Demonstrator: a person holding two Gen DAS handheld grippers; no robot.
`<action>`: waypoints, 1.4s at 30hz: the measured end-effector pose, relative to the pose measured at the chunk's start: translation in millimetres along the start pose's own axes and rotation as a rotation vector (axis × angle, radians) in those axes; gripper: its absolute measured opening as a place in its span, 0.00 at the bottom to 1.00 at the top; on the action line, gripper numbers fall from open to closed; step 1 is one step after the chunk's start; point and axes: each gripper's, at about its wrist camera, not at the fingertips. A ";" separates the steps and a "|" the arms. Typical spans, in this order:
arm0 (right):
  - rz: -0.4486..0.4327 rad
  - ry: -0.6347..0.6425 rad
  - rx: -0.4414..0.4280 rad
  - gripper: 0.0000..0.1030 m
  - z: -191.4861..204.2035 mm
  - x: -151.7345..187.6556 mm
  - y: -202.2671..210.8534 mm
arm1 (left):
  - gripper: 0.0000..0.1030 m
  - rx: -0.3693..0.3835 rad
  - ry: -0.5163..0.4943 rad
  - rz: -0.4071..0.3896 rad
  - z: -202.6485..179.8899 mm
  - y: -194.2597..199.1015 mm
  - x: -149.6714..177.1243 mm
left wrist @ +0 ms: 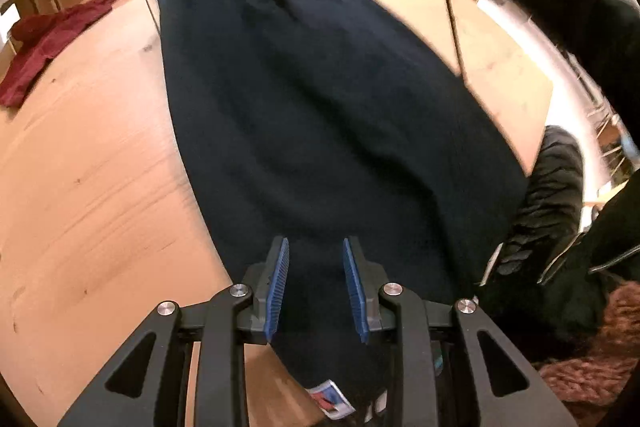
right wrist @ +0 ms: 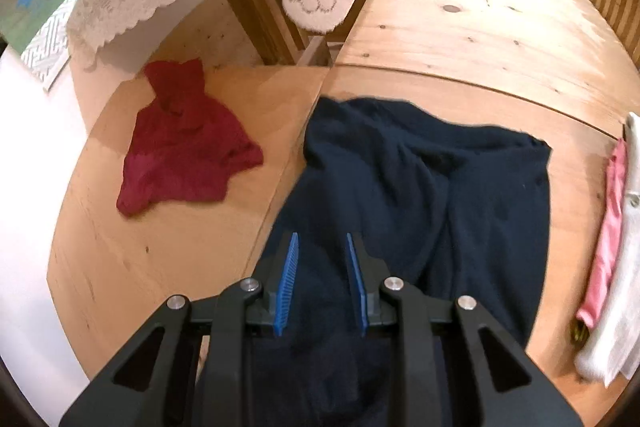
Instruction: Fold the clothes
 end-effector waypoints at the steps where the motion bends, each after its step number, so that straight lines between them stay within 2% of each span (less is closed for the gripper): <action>1: -0.006 -0.007 -0.017 0.24 -3.5 -1.4 -1.5 | 0.30 0.010 0.003 0.003 1.5 1.4 -0.5; 5: -0.002 -0.023 -0.067 0.23 -6.1 -16.2 -19.8 | 0.37 0.039 -0.003 0.017 3.4 6.0 -0.7; 6: 0.009 -0.010 -0.067 0.18 -3.7 -20.3 -27.6 | 0.37 0.044 -0.008 0.020 3.2 6.9 -0.4; 10: 0.029 0.010 0.009 0.11 -0.8 -34.5 -57.4 | 0.38 0.061 -0.018 0.034 4.7 12.6 -6.1; 15: 0.024 -0.026 0.006 0.08 -11.0 -47.1 -73.4 | 0.38 0.063 -0.023 -0.034 16.7 22.5 -43.4; 17: 0.064 -0.034 0.038 0.08 -14.7 -47.3 -84.1 | 0.38 0.052 -0.023 -0.042 21.6 20.0 -57.0; 18: 0.089 -0.038 0.055 0.03 -16.9 -46.6 -89.6 | 0.38 0.045 -0.023 -0.024 23.1 13.9 -58.8; 20: 0.082 -0.039 0.057 0.03 -20.2 -47.5 -90.8 | 0.39 0.049 -0.026 0.009 26.9 4.4 -55.3; 24: 0.061 -0.047 0.078 0.00 -28.3 -51.5 -93.5 | 0.40 0.060 -0.047 0.007 25.0 6.0 -49.4; 25: 0.049 -0.055 0.082 0.00 -32.0 -54.2 -95.1 | 0.43 0.067 -0.045 0.001 23.8 6.7 -46.6; 27: 0.025 -0.081 0.075 0.00 -39.7 -58.4 -97.9 | 0.54 0.080 -0.045 -0.009 20.0 7.5 -41.5; 28: 0.007 -0.109 0.062 0.00 -45.1 -60.5 -99.3 | 0.55 0.078 -0.054 -0.013 17.5 7.8 -38.9; 30: 0.010 -0.114 0.050 0.00 -45.6 -61.8 -96.7 | 0.55 0.059 -0.075 -0.014 14.1 5.8 -40.1; 33: 0.024 -0.098 0.028 0.01 -43.2 -61.0 -88.2 | 0.55 0.087 -0.020 -0.017 23.6 8.3 -45.4; 35: -0.041 -0.075 -0.031 0.02 -41.5 -54.9 -56.0 | 0.52 0.061 0.003 -0.033 29.7 10.2 -47.1; 36: -0.052 -0.046 -0.032 0.04 -35.8 -45.5 -37.4 | 0.52 0.047 0.008 -0.045 31.8 12.0 -48.0; 39: 0.035 0.116 0.013 0.04 -1.7 8.9 0.0 | 0.52 0.030 -0.001 -0.082 35.0 21.1 -51.9; 42: 0.111 0.185 -0.009 0.04 28.3 82.4 23.9 | 0.52 0.015 -0.011 -0.106 43.2 28.0 -53.8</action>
Point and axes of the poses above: each gripper's, at about its wrist camera, not at the fingertips, and y roughly against the way its jaws point, z to its left, x to its underside, and after that the axes turned 13 degrees about y, right-handed
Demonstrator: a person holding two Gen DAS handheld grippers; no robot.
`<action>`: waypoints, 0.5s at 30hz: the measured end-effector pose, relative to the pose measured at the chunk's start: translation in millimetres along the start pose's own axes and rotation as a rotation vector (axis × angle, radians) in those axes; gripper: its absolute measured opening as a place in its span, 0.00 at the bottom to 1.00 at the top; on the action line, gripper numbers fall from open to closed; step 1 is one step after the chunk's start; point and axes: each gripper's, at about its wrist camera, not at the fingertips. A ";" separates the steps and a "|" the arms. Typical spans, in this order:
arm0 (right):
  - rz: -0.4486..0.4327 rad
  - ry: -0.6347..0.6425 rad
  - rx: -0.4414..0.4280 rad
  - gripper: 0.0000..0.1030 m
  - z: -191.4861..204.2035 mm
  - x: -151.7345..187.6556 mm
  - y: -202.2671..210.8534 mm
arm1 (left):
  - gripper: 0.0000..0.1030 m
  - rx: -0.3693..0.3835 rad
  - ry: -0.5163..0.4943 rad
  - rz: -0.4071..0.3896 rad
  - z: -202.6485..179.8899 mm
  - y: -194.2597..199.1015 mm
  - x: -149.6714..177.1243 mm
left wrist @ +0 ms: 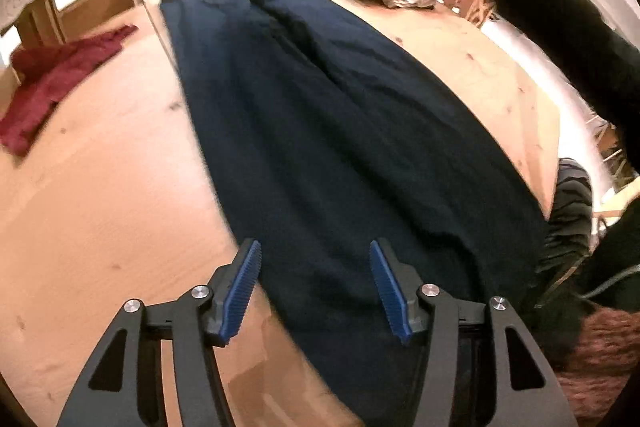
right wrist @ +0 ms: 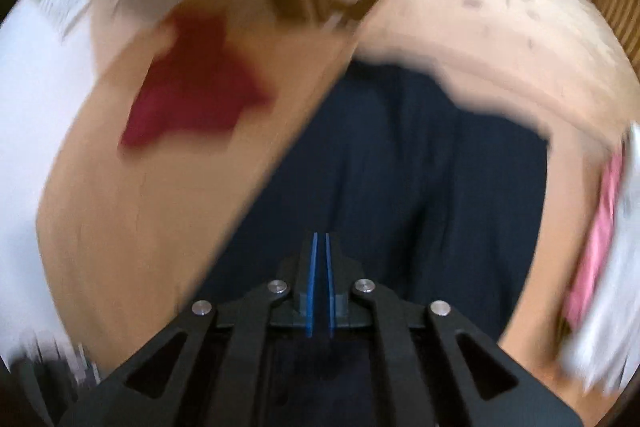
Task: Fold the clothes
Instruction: 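Release the navy shirt with both tools and move them apart over the shirt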
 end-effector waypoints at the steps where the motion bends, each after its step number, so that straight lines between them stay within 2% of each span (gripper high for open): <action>1: 0.008 0.017 -0.012 0.04 11.9 22.4 6.0 | 0.52 0.023 0.019 0.004 2.1 -0.2 0.5; 6: 0.042 0.071 -0.034 0.05 79.3 130.6 16.8 | 0.52 0.034 0.011 0.028 -5.7 -0.7 16.6; 8: 0.058 0.066 0.010 0.06 94.6 163.8 15.9 | 0.53 0.032 -0.007 0.041 -12.8 -4.7 20.9; 12: 0.081 -0.012 0.071 0.06 92.6 211.0 11.0 | 0.53 0.018 -0.050 0.059 -24.9 -12.5 24.6; 15: 0.067 -0.030 0.085 0.06 87.9 223.1 12.4 | 0.54 -0.032 -0.085 0.068 -32.3 -21.4 22.1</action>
Point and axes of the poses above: each gripper's, at about its wrist camera, not at the fingertips, and y roughly against the way its jaws point, z to its left, x to its underside, and after that the axes turned 13 degrees about y, right-handed
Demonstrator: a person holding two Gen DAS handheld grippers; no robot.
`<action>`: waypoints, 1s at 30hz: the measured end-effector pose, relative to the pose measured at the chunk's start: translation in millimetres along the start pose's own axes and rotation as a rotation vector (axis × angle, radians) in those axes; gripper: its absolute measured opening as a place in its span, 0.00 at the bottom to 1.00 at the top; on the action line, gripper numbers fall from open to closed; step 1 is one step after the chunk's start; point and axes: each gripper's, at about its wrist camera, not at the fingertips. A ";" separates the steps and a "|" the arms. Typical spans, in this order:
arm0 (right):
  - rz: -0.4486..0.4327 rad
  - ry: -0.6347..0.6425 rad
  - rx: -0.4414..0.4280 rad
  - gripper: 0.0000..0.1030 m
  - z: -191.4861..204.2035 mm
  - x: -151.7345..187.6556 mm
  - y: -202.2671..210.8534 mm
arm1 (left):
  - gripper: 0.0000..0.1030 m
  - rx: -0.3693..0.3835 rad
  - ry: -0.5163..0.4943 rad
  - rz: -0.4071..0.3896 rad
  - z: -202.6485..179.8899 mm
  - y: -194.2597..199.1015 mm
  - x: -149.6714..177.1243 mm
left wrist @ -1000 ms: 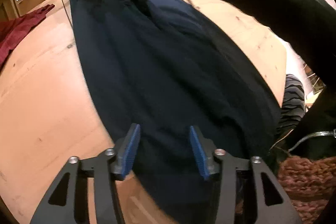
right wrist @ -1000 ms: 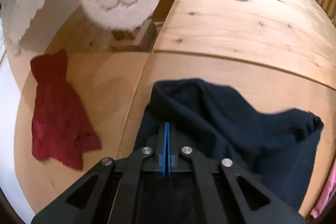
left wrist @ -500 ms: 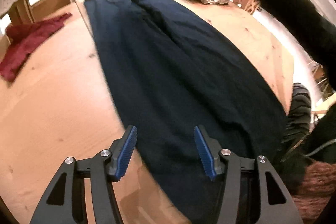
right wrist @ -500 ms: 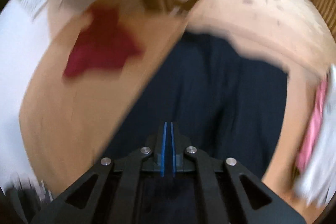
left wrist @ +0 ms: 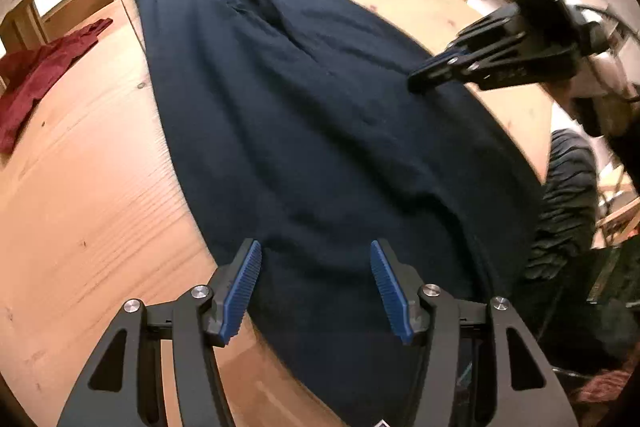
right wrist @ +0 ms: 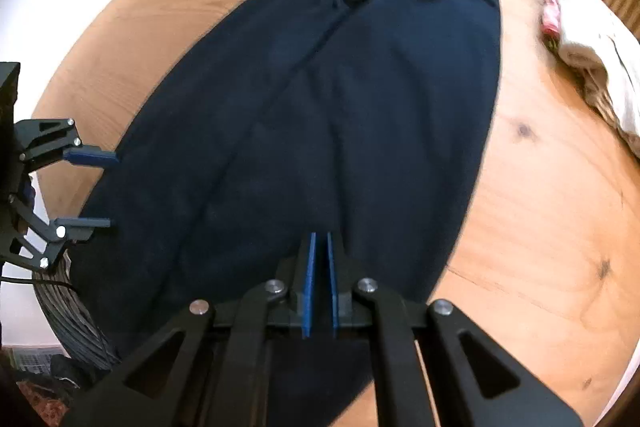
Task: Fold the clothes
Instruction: 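Release the navy shirt with both tools and move them apart over the shirt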
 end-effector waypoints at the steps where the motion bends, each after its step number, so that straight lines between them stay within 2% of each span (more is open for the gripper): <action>1: 0.015 0.008 0.013 0.06 -0.6 1.6 -0.4 | 0.54 -0.016 -0.012 0.000 -2.1 -2.4 -2.0; 5: 0.023 0.068 0.082 0.04 -1.8 11.3 -0.8 | 0.55 -0.070 -0.029 0.002 -9.2 -5.9 -3.5; 8: 0.024 0.010 0.077 0.05 -12.4 17.9 1.0 | 0.54 -0.095 -0.031 -0.002 -11.4 -4.7 -2.5; 9: 0.019 -0.004 0.087 0.09 -10.7 21.5 4.4 | 0.54 -0.084 -0.019 -0.016 -10.0 -0.6 -1.0; 11: -0.035 0.011 0.037 0.09 4.5 33.0 15.6 | 0.54 -0.060 -0.010 -0.028 -9.3 6.9 5.9; 13: -0.072 -0.003 -0.100 0.10 25.4 46.1 21.2 | 0.54 -0.034 -0.005 -0.035 -9.4 14.0 14.5; 16: -0.088 -0.013 -0.245 0.21 60.5 55.9 17.5 | 0.54 -0.031 -0.015 -0.030 -8.8 28.1 34.4; 17: -0.086 -0.006 -0.273 0.26 71.8 58.6 15.7 | 0.54 -0.031 -0.016 -0.026 -8.5 31.7 40.9; 21: -0.056 0.012 -0.347 0.33 114.1 64.3 7.3 | 0.54 -0.024 -0.008 -0.018 -5.1 36.6 58.4; 23: -0.029 0.018 -0.338 0.34 128.5 63.1 1.3 | 0.54 -0.026 -0.007 -0.021 -3.6 38.7 63.8; 24: -0.042 0.030 -0.307 0.38 133.2 55.4 -0.3 | 0.54 -0.027 -0.006 -0.025 -2.8 39.8 65.8; 30: -0.036 0.086 -0.182 0.38 145.4 46.1 -8.1 | 0.54 -0.023 -0.009 -0.055 0.9 37.7 59.9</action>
Point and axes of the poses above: each gripper's, at about its wrist camera, not at the fingertips, and y roughly against the way its jaws point, z to its left, x to its underside, and after that the axes turned 13 degrees about y, right-handed
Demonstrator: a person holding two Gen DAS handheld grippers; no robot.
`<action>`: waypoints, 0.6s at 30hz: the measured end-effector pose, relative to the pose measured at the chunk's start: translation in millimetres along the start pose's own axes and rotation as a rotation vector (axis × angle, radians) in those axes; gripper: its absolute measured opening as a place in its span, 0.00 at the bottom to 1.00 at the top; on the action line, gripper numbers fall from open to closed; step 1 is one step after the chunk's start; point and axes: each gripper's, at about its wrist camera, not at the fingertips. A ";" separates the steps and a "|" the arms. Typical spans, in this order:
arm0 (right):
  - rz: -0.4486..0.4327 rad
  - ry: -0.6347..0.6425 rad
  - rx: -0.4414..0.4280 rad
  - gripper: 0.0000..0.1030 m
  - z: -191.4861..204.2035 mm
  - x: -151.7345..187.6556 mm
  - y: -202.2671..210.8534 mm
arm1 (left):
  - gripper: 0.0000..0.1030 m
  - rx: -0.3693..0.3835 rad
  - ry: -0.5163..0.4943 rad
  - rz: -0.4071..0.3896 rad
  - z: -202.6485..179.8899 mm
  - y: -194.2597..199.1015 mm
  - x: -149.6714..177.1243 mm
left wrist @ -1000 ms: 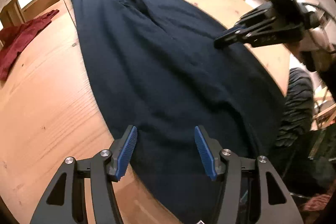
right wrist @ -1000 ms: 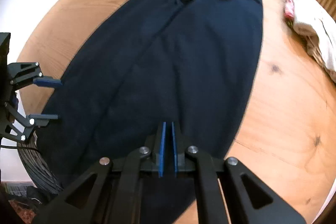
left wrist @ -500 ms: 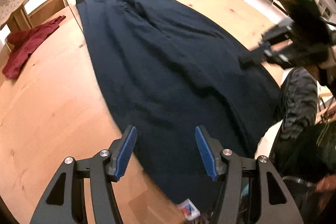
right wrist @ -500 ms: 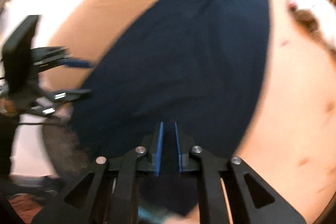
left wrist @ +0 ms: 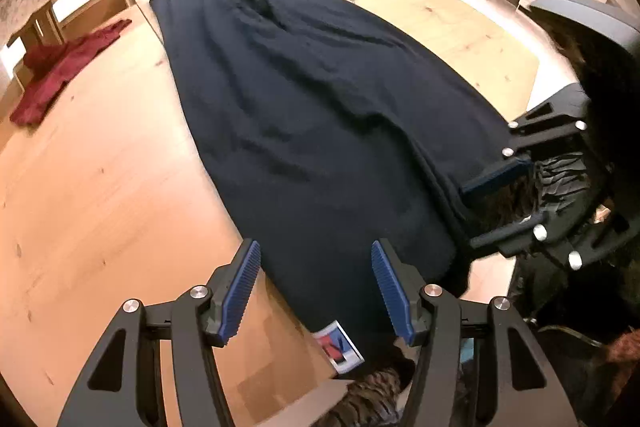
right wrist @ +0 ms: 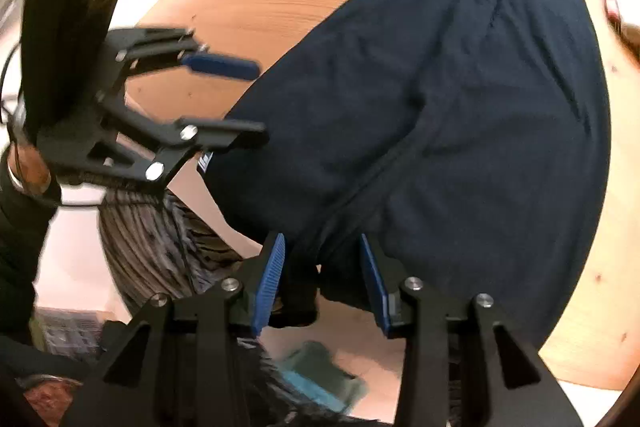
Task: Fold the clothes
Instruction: 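Release the navy shirt with both tools and move them apart over the shirt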
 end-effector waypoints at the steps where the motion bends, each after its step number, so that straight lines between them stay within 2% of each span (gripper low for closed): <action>1: 0.001 0.017 0.018 0.37 2.1 -3.3 -3.4 | 0.54 0.002 -0.003 -0.004 0.0 -0.7 -1.8; 5: 0.012 0.094 0.107 0.22 6.3 -4.7 -9.1 | 0.54 0.008 -0.037 -0.017 -5.1 -2.0 -2.3; 9: 0.016 0.096 0.100 0.14 8.8 5.6 -7.1 | 0.56 -0.013 -0.055 -0.002 -5.5 -9.3 2.0; 13: 0.040 0.044 0.070 0.14 -0.6 10.9 -2.2 | 0.56 -0.025 -0.062 0.009 -2.5 -13.3 4.0; 16: -0.013 0.046 0.102 0.14 -1.7 9.3 10.1 | 0.56 -0.042 -0.059 0.003 -3.1 -11.2 5.6; 18: -0.052 0.045 0.077 0.14 -3.3 8.8 13.4 | 0.56 -0.043 -0.074 -0.001 -7.3 -8.0 9.6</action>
Point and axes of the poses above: each gripper's, at about its wrist camera, not at the fingertips, and y roughly against the way its jaws point, z to its left, x to its underside, and after that the axes turned 13 degrees about y, right-handed
